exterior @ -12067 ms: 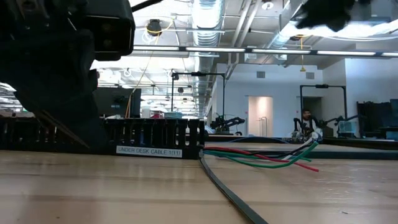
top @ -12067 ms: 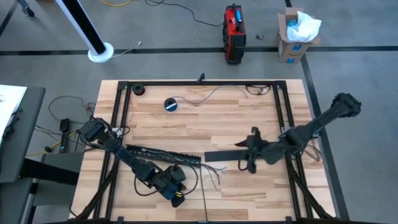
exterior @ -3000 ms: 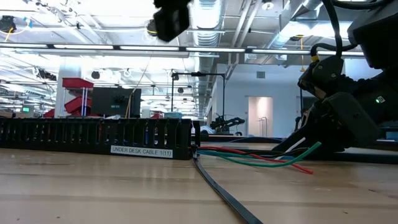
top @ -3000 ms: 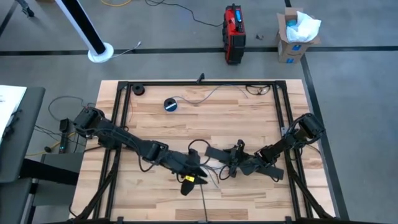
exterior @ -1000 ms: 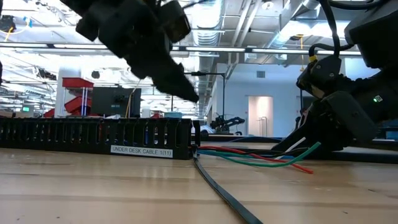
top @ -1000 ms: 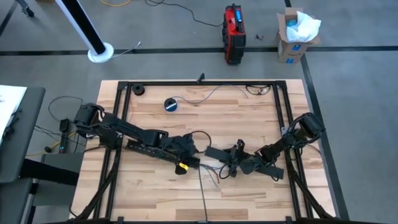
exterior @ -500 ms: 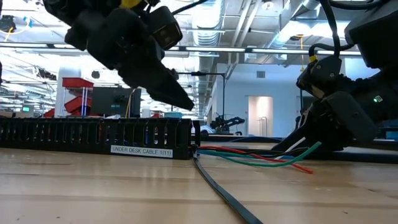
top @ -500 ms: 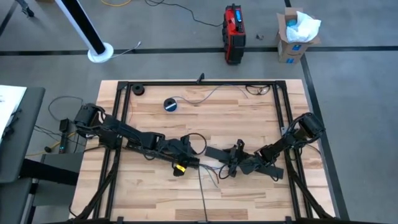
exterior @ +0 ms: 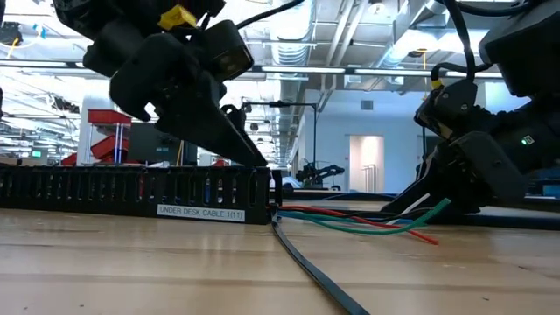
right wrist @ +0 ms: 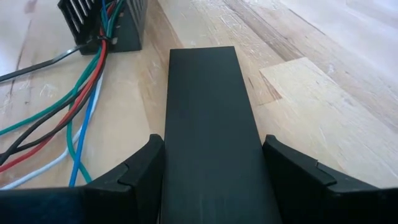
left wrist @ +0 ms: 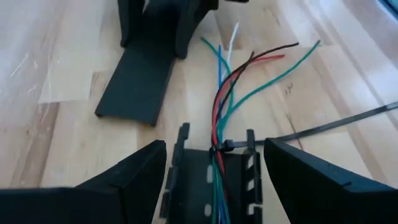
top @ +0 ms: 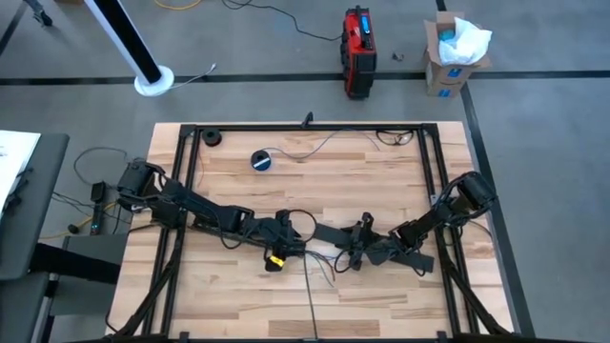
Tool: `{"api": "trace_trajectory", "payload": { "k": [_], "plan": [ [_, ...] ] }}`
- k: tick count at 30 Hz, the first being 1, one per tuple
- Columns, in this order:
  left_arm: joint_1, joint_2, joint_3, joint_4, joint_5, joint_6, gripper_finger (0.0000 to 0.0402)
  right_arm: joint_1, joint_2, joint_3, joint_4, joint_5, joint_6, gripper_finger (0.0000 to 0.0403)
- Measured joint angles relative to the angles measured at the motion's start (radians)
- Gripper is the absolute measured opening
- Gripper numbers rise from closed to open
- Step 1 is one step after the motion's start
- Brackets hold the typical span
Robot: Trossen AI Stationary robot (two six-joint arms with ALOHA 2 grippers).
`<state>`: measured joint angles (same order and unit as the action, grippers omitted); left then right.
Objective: Ziptie cables
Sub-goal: Close the black cable duct with the black cable duct cover
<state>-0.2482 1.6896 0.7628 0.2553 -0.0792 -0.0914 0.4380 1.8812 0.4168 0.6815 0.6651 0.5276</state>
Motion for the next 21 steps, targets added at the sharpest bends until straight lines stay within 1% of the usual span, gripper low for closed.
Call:
{"api": "trace_trajectory", "payload": {
  "k": [8, 15, 21],
  "plan": [
    [-0.015, 0.024, 0.001, 0.008, 0.005, -0.01, 0.0264, -0.003, 0.0, 0.0, 0.001, 0.0, -0.002, 0.0226],
    [-0.024, 0.064, 0.002, 0.03, 0.039, -0.028, 0.0264, -0.003, 0.0, 0.0, 0.001, 0.001, -0.006, 0.0227],
    [-0.04, 0.063, 0.001, 0.025, 0.046, -0.029, 0.0264, -0.003, 0.0, 0.0, 0.0, 0.001, -0.009, 0.0227]
  ]
}}
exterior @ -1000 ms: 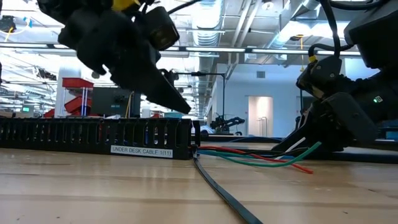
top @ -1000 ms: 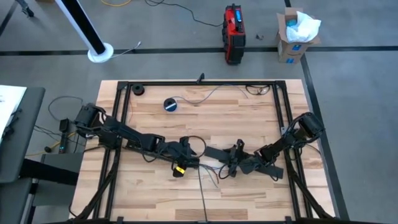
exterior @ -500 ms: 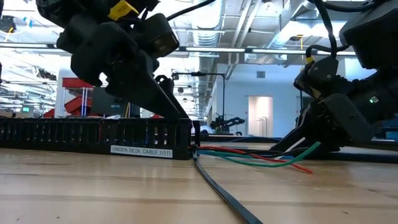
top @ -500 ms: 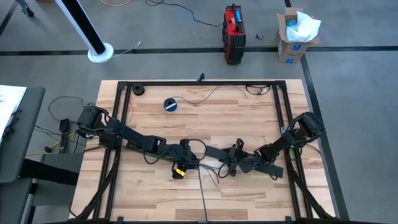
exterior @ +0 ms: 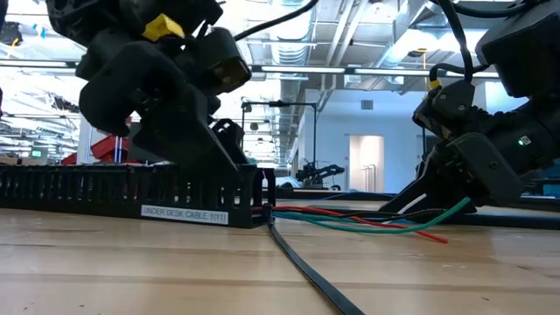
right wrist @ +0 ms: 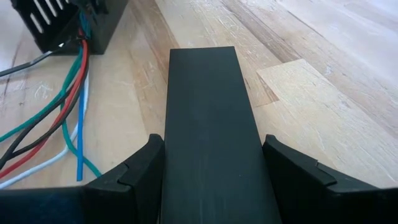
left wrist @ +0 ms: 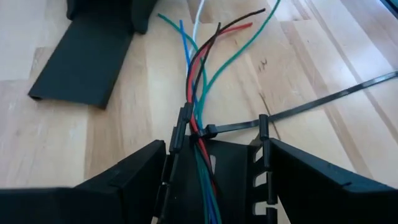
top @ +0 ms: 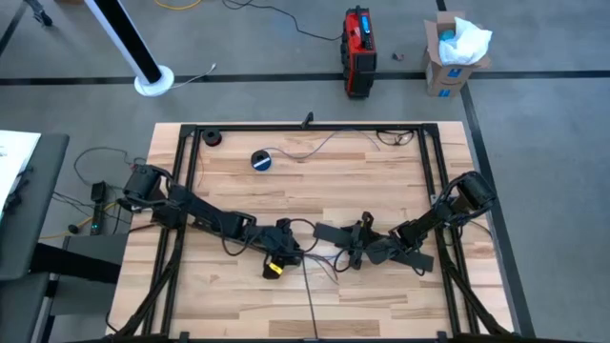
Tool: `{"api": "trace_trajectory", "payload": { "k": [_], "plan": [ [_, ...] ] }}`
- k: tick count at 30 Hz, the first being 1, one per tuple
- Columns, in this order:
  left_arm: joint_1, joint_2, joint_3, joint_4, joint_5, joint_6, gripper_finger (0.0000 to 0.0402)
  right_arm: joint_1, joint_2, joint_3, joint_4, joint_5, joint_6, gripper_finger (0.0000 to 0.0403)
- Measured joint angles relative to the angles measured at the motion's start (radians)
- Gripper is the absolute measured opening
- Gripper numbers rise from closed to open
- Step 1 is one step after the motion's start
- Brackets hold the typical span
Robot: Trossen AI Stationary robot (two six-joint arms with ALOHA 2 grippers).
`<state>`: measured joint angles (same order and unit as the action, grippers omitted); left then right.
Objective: Ziptie cables
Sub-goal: Close the black cable duct with the black cable duct cover
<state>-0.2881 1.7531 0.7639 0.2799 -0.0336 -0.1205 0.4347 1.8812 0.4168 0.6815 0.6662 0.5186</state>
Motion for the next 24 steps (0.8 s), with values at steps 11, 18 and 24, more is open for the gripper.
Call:
{"api": "trace_trajectory", "payload": {
  "k": [11, 18, 24],
  "plan": [
    [-0.04, -0.001, 0.0, -0.089, -0.024, 0.046, 0.0264, -0.001, 0.0, 0.0, 0.0, 0.003, -0.003, 0.0227],
    [-0.046, -0.001, -0.001, -0.118, 0.009, 0.018, 0.0264, -0.003, 0.0, 0.0, -0.001, 0.006, -0.003, 0.0227],
    [-0.041, 0.0, -0.002, -0.043, -0.039, 0.029, 0.0264, -0.012, 0.0, 0.0, -0.001, 0.005, -0.006, 0.0227]
  ]
}}
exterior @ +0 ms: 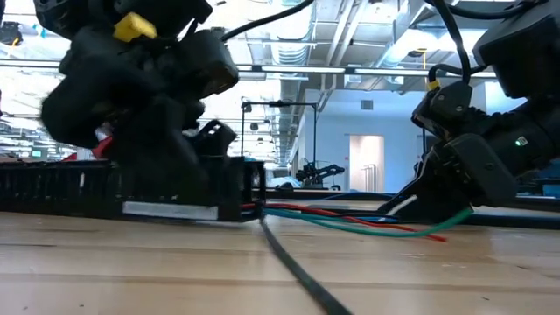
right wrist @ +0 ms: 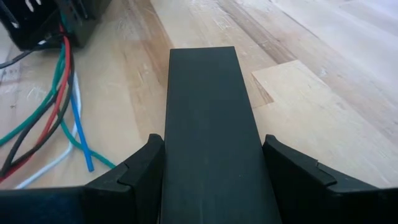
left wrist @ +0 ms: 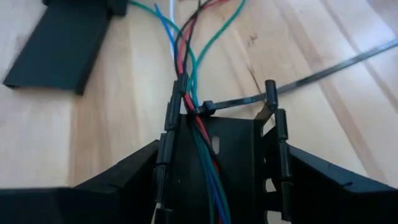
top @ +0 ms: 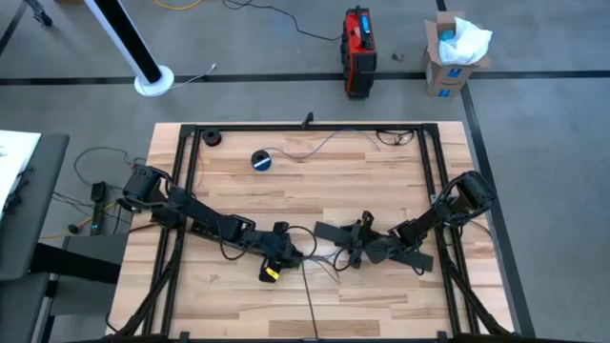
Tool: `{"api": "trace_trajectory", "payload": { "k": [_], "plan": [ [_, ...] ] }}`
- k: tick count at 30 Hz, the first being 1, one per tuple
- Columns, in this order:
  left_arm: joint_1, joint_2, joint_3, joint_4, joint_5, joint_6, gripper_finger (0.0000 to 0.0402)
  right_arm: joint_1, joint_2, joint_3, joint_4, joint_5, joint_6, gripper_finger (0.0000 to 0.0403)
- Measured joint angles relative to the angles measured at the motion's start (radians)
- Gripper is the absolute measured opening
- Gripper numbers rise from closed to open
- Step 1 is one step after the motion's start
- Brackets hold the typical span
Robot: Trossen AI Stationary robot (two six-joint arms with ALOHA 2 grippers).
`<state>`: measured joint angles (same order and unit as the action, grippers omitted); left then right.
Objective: Ziptie cables
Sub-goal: Close the black cable duct with the black cable duct cover
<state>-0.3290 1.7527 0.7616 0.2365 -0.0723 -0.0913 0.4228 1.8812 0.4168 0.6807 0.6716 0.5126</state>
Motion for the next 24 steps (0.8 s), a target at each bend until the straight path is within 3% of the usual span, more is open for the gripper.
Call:
{"api": "trace_trajectory", "payload": {
  "k": [13, 24],
  "plan": [
    [-0.004, 0.0, -0.072, 0.195, -0.056, -0.053, 0.0264, -0.028, 0.0, 0.0, 0.001, -0.003, -0.013, 0.0227],
    [-0.014, 0.0, -0.099, 0.263, -0.115, -0.066, 0.0264, -0.028, 0.0, 0.0, 0.001, -0.003, -0.014, 0.0227]
  ]
}}
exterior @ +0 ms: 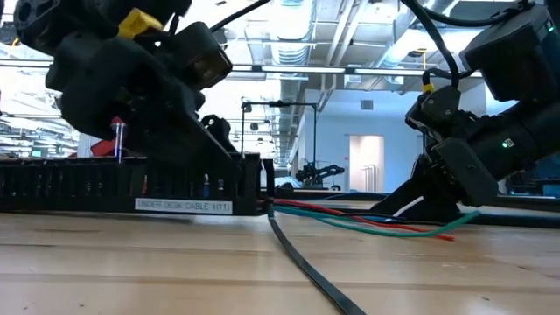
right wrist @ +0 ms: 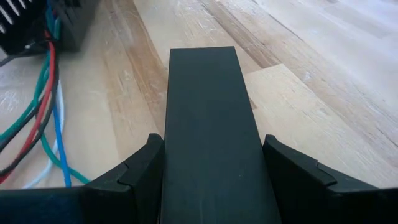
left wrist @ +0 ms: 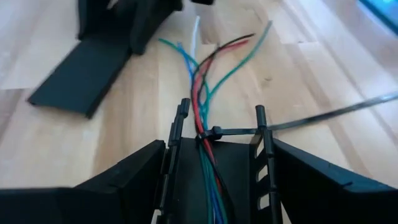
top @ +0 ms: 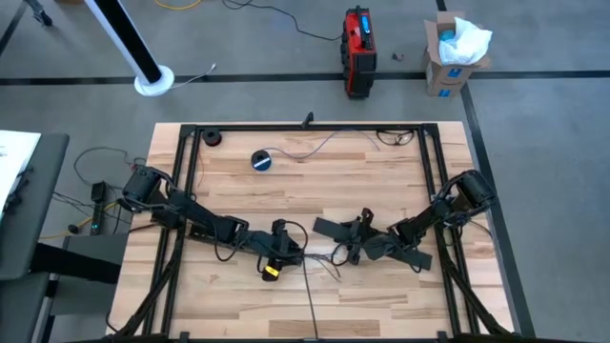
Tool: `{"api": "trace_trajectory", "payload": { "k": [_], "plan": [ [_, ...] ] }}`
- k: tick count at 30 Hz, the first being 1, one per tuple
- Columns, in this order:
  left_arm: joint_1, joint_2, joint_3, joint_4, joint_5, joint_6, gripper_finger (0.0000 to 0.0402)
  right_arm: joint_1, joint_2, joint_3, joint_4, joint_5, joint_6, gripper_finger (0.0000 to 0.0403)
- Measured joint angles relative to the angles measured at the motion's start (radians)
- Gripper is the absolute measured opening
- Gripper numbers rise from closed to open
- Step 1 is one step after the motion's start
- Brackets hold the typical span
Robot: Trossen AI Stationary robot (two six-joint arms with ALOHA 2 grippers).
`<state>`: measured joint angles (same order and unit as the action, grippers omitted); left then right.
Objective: Ziptie cables
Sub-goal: Close the black cable duct with the black cable duct cover
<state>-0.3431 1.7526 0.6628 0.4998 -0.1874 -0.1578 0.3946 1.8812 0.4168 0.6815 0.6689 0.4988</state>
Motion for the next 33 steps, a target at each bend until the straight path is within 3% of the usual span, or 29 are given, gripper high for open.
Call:
{"api": "trace_trajectory", "payload": {
  "k": [21, 29, 33],
  "plan": [
    [-0.01, 0.0, 0.001, 0.053, -0.004, -0.019, 0.0264, -0.025, 0.001, -0.001, 0.017, -0.009, -0.013, 0.0227],
    [-0.035, 0.128, 0.003, 0.222, 0.012, -0.087, 0.0264, -0.026, 0.001, -0.001, 0.017, -0.01, -0.013, 0.0227],
    [-0.037, 0.131, 0.003, 0.211, 0.05, -0.096, 0.0264, -0.026, 0.001, -0.001, 0.017, -0.012, -0.029, 0.0227]
  ]
}}
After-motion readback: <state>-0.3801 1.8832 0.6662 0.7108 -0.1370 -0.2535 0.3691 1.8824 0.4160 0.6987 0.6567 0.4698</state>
